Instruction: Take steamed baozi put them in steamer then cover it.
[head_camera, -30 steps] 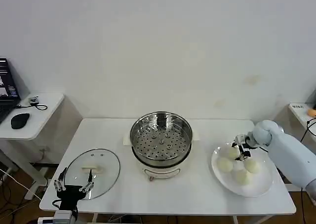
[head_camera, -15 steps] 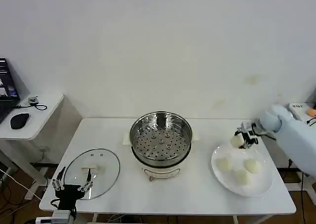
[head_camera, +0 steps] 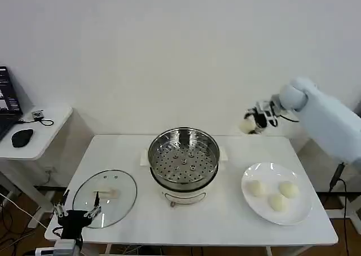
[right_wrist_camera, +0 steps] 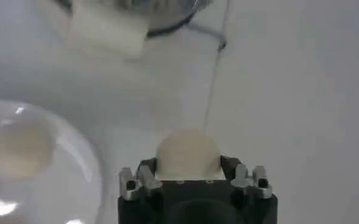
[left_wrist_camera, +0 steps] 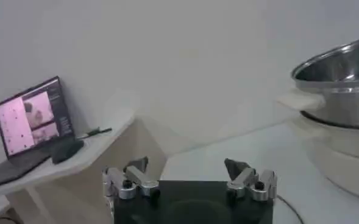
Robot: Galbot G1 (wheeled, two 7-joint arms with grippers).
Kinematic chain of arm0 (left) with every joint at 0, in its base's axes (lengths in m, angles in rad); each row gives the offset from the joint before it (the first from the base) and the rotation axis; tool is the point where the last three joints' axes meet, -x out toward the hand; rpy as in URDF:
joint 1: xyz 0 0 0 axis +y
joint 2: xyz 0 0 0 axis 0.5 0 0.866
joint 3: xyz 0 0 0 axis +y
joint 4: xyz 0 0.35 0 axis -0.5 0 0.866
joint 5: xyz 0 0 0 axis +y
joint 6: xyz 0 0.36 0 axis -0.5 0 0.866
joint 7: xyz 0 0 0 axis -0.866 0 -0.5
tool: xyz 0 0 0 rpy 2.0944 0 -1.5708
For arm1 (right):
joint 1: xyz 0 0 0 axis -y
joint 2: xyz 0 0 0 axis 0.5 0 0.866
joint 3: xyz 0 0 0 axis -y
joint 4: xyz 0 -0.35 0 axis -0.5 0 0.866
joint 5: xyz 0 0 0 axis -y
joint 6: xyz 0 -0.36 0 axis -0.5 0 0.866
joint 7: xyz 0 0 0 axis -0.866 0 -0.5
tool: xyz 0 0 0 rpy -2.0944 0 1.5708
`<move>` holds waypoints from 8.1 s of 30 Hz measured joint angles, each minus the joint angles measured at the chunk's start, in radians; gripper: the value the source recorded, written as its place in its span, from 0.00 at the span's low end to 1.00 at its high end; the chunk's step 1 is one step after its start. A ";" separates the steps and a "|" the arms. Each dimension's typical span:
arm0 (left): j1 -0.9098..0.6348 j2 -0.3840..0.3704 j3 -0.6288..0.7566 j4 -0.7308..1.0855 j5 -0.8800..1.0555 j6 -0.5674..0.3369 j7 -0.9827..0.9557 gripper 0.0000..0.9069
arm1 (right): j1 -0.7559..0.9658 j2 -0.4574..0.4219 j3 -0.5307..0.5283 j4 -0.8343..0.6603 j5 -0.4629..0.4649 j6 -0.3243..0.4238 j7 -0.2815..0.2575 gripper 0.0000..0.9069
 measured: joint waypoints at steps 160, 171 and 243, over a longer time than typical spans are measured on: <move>-0.022 0.062 -0.075 -0.035 -0.055 0.040 0.007 1.00 | -0.289 -0.346 -0.056 0.267 0.023 -0.262 0.078 0.72; -0.029 0.063 -0.075 -0.035 -0.057 0.040 0.007 1.00 | -0.005 -0.280 -0.156 0.294 0.158 -0.320 0.081 0.74; -0.050 0.056 -0.090 -0.028 -0.063 0.038 0.006 1.00 | 0.132 0.249 -0.368 0.175 0.526 -0.661 0.226 1.00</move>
